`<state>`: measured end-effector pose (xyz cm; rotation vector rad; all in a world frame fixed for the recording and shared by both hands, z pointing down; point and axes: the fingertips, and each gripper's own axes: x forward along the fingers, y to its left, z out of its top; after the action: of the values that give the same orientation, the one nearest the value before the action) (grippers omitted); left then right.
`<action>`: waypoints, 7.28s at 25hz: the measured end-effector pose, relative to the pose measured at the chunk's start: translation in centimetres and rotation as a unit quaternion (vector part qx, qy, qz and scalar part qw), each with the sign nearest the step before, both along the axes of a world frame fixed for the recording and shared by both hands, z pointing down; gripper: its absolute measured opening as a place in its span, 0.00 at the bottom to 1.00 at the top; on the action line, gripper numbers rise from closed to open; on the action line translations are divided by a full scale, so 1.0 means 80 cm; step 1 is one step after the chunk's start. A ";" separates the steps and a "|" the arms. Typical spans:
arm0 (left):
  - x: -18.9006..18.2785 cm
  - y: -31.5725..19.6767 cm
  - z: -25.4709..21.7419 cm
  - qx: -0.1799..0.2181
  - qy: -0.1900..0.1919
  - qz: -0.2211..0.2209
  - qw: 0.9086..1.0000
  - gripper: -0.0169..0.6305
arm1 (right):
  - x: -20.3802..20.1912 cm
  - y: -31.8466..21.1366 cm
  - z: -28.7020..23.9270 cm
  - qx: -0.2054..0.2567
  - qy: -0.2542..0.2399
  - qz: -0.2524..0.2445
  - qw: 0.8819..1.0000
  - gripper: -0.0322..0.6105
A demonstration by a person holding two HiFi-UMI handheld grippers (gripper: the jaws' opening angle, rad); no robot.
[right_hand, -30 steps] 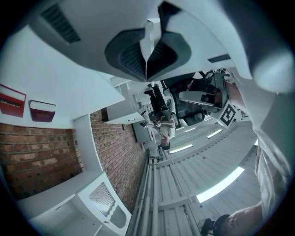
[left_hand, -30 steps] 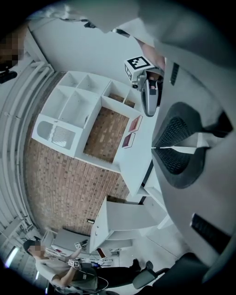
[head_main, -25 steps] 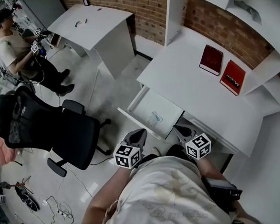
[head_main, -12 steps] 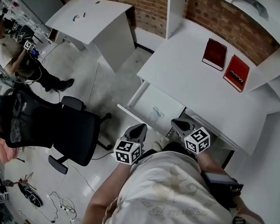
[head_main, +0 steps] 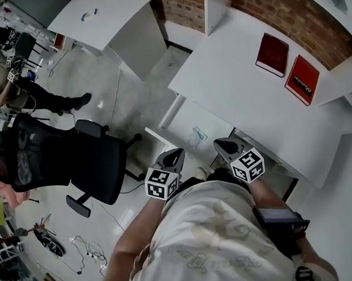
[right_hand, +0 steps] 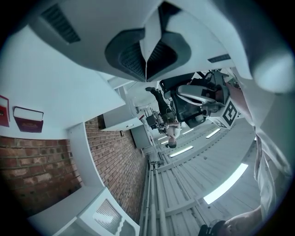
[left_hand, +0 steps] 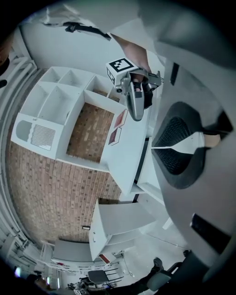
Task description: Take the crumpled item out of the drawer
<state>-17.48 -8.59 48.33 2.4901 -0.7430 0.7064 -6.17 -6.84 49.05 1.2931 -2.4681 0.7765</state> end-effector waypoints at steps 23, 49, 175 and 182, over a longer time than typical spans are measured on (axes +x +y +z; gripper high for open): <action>0.040 -0.030 0.082 -0.024 -0.131 0.145 0.980 0.16 | 0.023 -0.019 0.048 -0.036 -0.017 0.008 0.999 0.09; 0.077 -0.043 0.202 0.023 -0.281 0.372 0.884 0.28 | 0.044 -0.025 0.111 -0.049 -0.024 0.025 0.998 0.09; 0.071 -0.066 0.242 0.091 -0.351 0.496 0.789 0.23 | 0.038 -0.021 0.127 -0.080 0.003 0.002 0.997 0.09; 0.075 -0.065 0.220 0.091 -0.327 0.449 0.827 0.23 | 0.032 -0.026 0.127 -0.072 0.010 -0.014 0.997 0.09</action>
<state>-11.46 -13.77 65.93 2.6966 0.2895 1.9540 -3.62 -8.91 59.21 1.2063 -2.3623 0.9107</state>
